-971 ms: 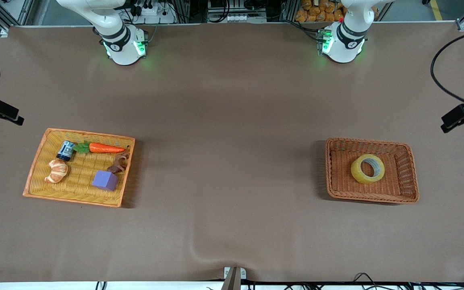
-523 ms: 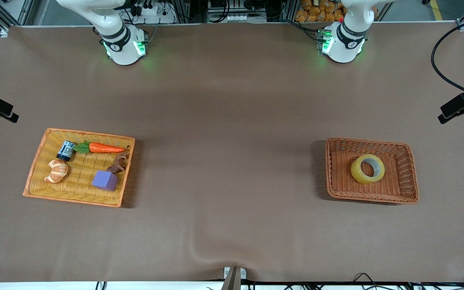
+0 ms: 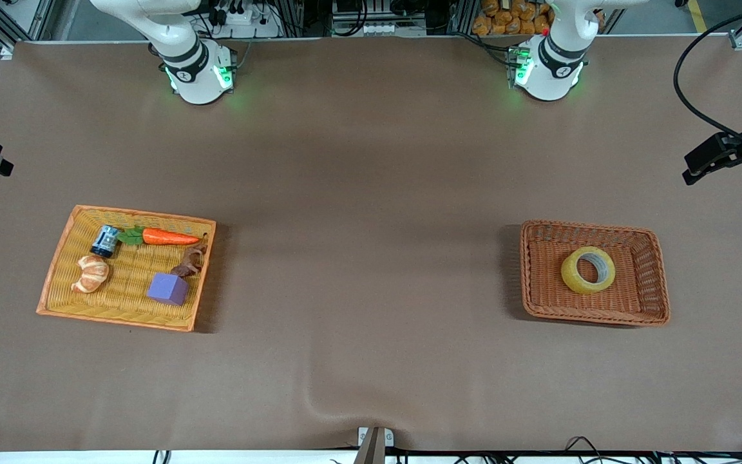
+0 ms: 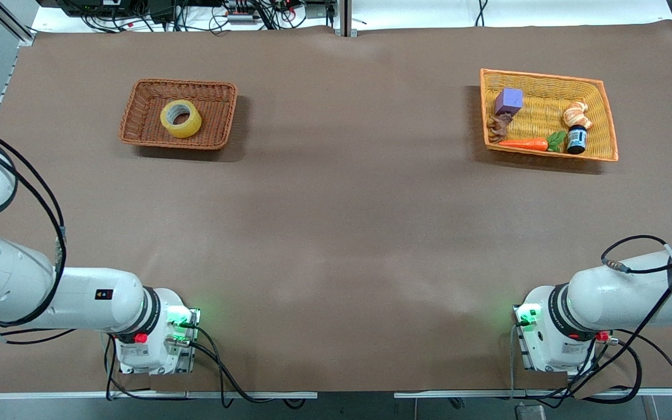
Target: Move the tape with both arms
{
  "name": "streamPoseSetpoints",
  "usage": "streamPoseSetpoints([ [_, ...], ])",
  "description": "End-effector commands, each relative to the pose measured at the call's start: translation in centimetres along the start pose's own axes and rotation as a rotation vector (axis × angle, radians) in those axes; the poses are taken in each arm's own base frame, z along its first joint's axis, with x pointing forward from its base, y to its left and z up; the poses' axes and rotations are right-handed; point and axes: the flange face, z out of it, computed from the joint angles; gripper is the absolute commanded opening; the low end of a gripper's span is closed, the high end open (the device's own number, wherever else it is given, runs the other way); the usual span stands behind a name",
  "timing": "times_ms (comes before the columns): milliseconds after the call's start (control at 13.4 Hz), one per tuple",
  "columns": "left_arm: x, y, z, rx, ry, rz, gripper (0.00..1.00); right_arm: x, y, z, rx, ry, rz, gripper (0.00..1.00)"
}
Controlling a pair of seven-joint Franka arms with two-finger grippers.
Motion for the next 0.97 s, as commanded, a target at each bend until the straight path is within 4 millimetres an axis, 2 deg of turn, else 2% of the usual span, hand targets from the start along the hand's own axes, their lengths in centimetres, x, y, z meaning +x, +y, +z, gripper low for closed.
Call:
streamPoseSetpoints([
  [0,-1.5,0.4,-0.1,-0.02,-0.017,0.024,1.0,-0.2,-0.2,-0.4,0.001,-0.008,-0.004,1.0],
  [224,-1.8,0.6,0.0,-0.022,-0.019,0.03,1.0,-0.5,-0.8,-0.2,0.001,-0.031,-0.01,1.0],
  [598,-2.4,1.8,-0.7,-0.066,-0.01,0.031,1.0,-0.5,-0.8,-0.1,0.003,-0.037,-0.01,1.0],
  [897,-2.3,1.9,-0.9,-0.068,-0.006,0.022,1.0,-0.6,-0.7,-0.1,0.003,-0.043,-0.009,1.0],
])
